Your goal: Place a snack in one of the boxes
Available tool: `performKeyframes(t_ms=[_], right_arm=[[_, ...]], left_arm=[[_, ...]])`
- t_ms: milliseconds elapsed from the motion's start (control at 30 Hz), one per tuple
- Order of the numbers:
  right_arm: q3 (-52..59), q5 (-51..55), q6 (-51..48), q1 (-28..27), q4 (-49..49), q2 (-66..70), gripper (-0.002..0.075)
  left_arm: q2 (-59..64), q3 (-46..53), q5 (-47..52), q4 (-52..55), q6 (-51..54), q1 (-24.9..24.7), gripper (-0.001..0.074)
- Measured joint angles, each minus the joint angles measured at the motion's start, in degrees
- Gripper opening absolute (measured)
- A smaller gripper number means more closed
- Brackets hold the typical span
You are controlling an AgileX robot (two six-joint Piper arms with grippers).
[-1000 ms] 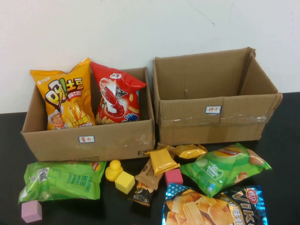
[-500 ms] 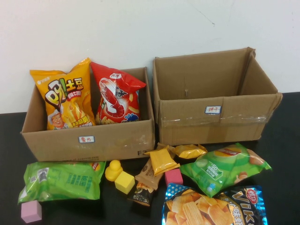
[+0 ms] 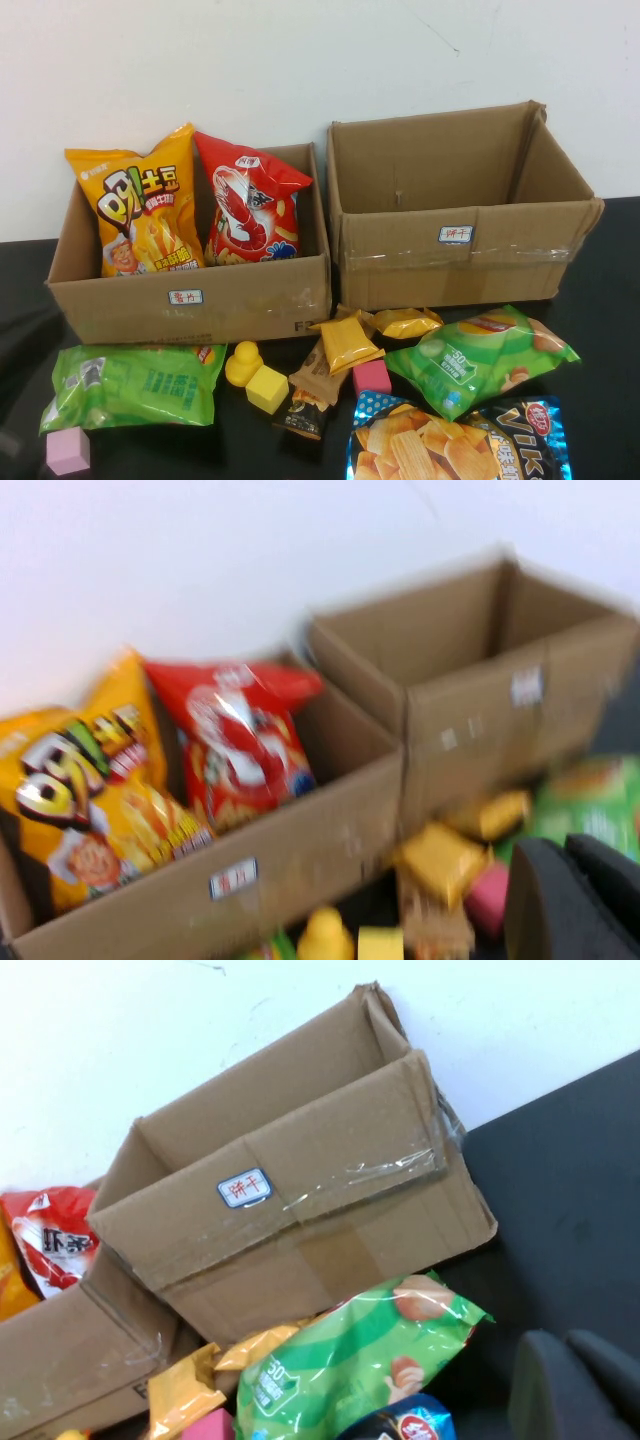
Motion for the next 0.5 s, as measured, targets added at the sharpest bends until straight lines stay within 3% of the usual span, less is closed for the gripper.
performKeyframes(t_ms=[200,500], right_arm=[[0.0,0.1,-3.2,0.0,1.1,0.0,-0.0001],[-2.3,3.1,-16.3,0.0,8.3,2.7,-0.0001]], left_arm=[[10.6,-5.2,-0.4,4.7,-0.2,-1.2,-0.0003],[3.4,5.3,-7.2,5.4,-2.7,-1.2,-0.0003]])
